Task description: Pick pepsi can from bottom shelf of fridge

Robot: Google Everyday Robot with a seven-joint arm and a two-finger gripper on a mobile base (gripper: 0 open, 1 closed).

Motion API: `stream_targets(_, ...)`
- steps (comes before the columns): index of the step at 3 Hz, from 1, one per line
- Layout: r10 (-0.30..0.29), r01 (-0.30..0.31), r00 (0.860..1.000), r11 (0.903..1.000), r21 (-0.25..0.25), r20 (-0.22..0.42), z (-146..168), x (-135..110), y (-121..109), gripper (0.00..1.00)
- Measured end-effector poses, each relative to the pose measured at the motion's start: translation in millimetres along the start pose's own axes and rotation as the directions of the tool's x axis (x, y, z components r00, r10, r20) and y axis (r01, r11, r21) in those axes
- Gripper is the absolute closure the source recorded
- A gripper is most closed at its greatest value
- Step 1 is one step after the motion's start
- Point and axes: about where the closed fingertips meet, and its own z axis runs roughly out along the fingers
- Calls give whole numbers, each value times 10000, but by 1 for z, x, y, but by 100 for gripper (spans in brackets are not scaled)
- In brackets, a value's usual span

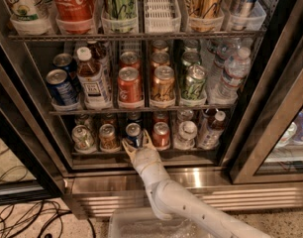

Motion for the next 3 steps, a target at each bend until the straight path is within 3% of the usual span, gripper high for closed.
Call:
stream_targets(1,518,-501,9976,9980,-382,464,-6,-26,-1,100)
stream_targets(2,778,-726,9918,9959,-538,1016,-12,-54,-6,100)
stream_targets(3,841,-762,9891,9947,-686,1211,-17,-66,-8,100)
